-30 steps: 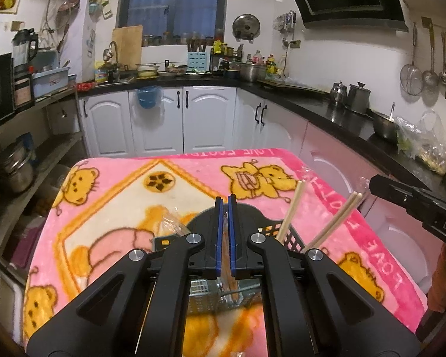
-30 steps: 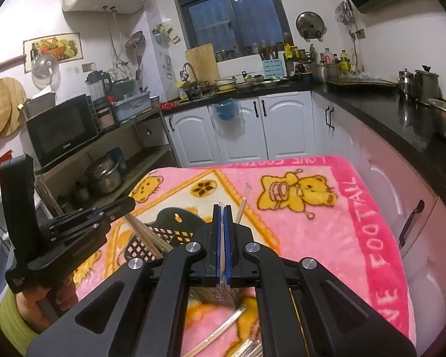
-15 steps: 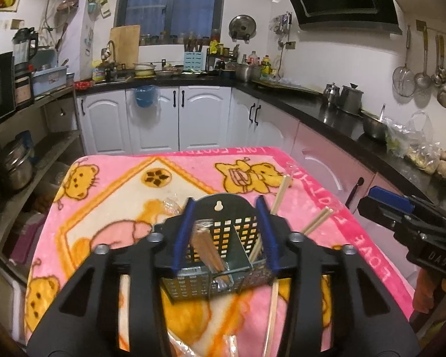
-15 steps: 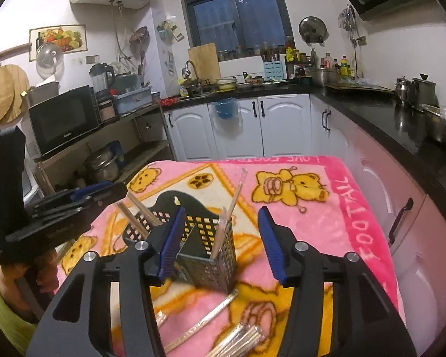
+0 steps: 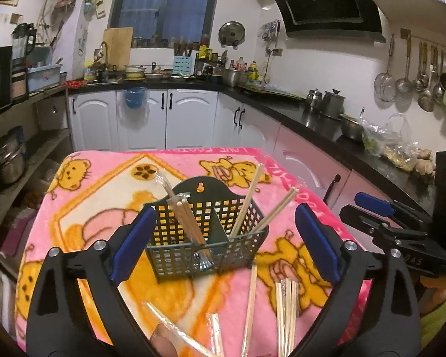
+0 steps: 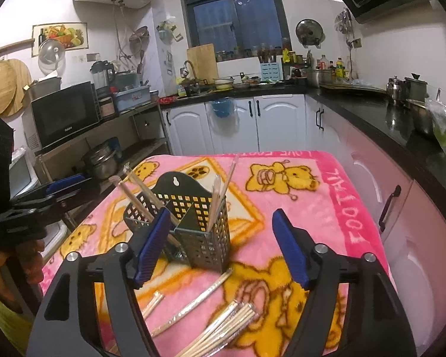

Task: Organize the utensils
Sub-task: 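Move both tools back over the loose chopsticks on the blanket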

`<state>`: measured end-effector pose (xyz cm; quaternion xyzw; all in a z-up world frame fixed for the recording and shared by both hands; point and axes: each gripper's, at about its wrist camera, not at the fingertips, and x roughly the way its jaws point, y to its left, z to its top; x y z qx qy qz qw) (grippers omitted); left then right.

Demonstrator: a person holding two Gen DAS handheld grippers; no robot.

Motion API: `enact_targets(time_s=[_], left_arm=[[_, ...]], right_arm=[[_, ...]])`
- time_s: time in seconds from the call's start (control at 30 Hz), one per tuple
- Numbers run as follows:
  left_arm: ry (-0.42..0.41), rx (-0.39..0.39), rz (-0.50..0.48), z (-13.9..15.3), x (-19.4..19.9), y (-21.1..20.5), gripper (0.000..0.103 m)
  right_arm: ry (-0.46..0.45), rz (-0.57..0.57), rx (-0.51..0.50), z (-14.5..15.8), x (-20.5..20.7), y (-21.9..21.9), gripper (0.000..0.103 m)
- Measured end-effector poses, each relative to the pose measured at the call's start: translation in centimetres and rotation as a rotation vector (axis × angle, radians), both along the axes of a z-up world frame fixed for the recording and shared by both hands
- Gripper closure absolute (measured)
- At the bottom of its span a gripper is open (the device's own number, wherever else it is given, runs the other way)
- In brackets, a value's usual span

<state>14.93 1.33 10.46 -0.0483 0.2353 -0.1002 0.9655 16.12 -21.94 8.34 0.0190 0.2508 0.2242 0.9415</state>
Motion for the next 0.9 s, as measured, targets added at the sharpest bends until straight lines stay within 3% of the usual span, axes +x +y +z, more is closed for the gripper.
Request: enact_targets(time_s=[0.1, 0.9], left_arm=[[0.000, -0.008, 0.006, -0.2, -0.6, 0.1, 0.011], [0.113, 0.015, 0.000, -5.8, -1.9, -0.3, 0.011]], right_arm=[[0.002, -0.001, -0.011, -0.3, -0.6, -0.2, 0.031], [0.067, -0.002, -0.024, -3.7, -2.5, -1.3, 0.029]])
